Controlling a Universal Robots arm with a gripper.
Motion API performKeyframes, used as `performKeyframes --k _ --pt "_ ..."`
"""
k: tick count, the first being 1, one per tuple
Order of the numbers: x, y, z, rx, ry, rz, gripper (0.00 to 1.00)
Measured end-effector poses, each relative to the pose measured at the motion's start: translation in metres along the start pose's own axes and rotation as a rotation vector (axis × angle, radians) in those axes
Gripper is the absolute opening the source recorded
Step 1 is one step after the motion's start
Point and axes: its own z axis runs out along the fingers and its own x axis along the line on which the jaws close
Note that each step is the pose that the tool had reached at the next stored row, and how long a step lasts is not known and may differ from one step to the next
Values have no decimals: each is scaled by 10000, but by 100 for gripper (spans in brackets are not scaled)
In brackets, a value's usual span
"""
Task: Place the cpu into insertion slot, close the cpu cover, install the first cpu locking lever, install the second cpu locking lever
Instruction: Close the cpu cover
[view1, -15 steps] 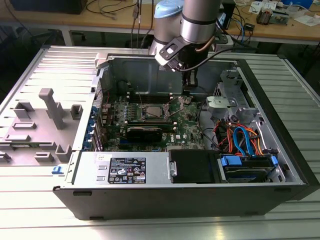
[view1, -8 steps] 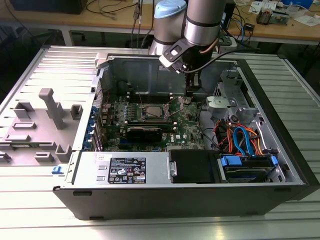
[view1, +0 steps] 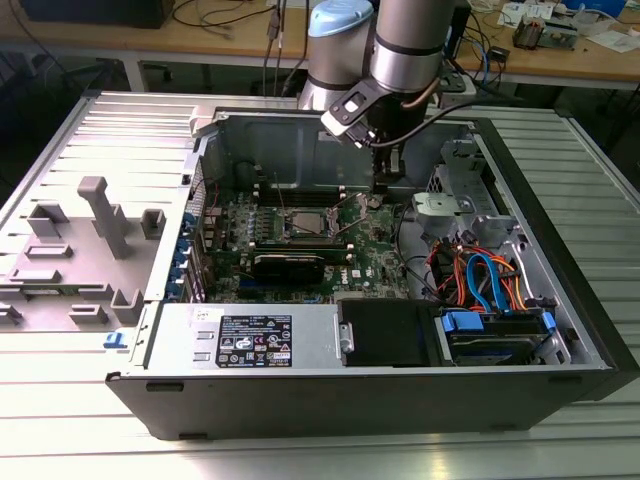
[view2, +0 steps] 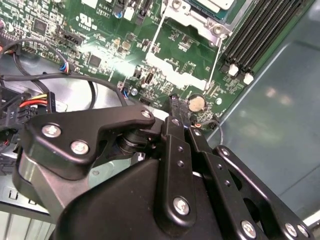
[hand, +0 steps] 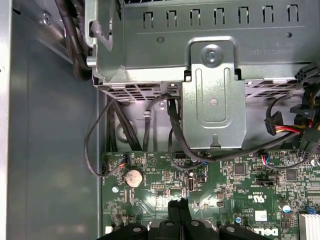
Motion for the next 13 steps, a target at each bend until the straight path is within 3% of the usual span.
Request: performKeyframes --k 6,8,13 --pt "-2 5 96 16 -1 -25 11" --pt "-3 14 171 36 -13 -81 11" --pt "-6 28 302 141 -24 -275 11"
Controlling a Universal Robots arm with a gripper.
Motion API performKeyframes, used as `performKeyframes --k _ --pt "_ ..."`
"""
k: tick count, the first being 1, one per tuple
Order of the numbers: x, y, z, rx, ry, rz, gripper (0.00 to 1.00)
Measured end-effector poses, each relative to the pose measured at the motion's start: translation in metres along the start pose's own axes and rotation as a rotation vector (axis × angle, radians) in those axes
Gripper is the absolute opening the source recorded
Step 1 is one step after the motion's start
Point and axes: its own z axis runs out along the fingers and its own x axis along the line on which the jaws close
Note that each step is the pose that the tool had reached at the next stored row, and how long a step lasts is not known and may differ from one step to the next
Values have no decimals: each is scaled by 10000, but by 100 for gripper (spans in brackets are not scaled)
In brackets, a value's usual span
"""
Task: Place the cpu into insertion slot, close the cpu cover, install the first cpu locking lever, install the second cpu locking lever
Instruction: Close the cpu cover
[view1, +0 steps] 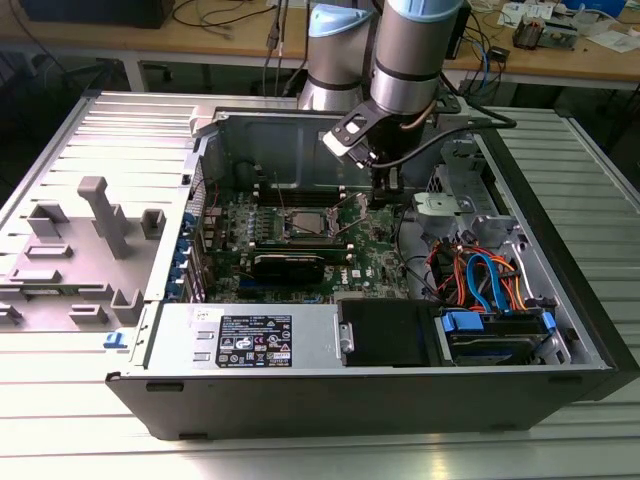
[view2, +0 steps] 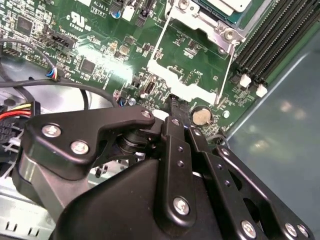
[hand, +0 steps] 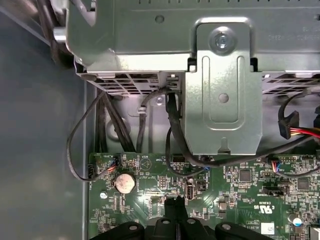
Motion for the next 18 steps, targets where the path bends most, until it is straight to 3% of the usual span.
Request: performKeyframes --k 3,18 --pt "-1 -47 23 39 -2 -8 11" --pt "0 -54 24 38 0 -8 11"
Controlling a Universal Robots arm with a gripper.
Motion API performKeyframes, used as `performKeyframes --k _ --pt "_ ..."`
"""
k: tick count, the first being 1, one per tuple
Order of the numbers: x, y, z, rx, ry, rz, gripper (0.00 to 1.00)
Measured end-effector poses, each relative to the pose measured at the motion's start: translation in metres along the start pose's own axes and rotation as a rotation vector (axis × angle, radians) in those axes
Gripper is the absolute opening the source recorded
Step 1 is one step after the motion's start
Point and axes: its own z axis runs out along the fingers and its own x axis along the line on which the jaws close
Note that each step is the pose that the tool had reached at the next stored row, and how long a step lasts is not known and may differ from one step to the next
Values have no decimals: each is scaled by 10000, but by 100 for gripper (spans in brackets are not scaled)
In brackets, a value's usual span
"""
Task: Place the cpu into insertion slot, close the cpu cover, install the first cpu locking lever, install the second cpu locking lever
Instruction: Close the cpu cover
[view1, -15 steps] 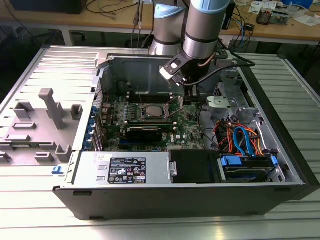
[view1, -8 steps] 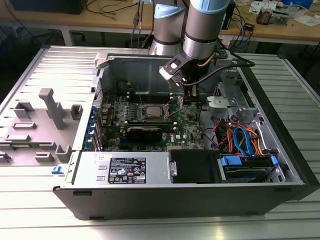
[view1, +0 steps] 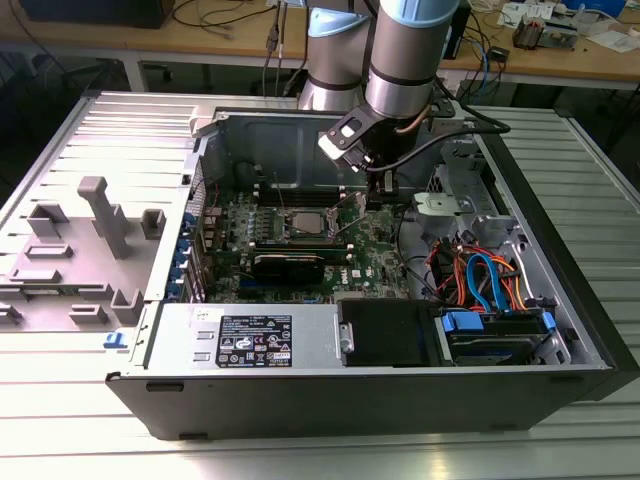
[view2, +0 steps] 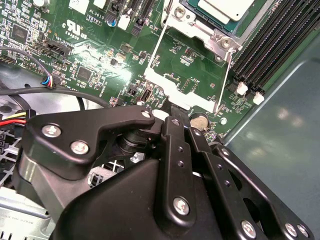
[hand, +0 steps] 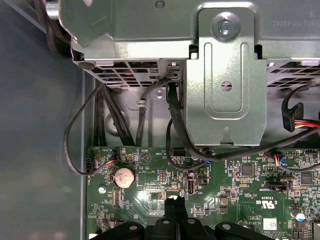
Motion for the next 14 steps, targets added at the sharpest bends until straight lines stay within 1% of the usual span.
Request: performKeyframes --k 9,12,14 --pt "0 -3 0 0 0 0 11" --pt "0 -24 0 0 0 0 11" --pt "0 -57 -1 0 -1 -1 11"
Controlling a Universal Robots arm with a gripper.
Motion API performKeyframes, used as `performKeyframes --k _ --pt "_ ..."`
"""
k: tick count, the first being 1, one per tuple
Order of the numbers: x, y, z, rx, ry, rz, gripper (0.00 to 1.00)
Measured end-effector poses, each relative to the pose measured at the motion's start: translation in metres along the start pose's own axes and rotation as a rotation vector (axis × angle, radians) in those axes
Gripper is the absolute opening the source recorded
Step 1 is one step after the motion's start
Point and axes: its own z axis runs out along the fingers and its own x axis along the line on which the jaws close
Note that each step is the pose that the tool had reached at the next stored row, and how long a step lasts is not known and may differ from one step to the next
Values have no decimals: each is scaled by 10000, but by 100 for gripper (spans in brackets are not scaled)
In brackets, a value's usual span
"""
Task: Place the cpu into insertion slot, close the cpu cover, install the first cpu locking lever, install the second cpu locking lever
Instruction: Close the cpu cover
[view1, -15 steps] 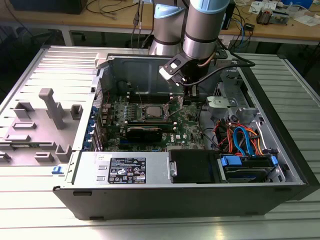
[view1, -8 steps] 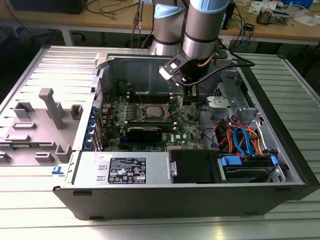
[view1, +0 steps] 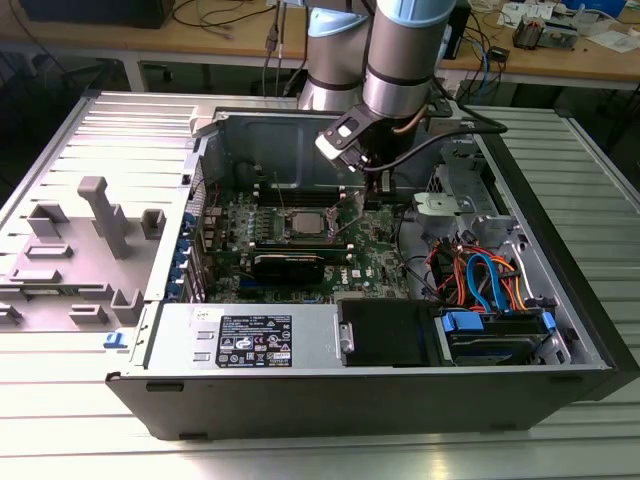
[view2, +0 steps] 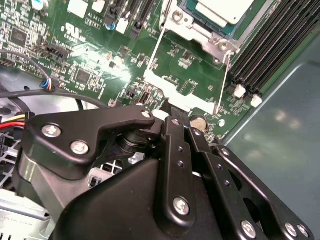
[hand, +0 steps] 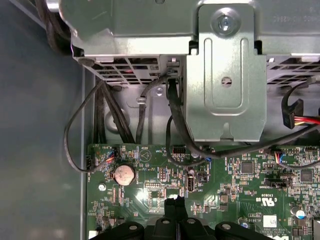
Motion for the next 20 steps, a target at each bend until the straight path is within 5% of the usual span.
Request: performKeyframes --k 20 --pt "3 -215 -28 0 15 -8 11"
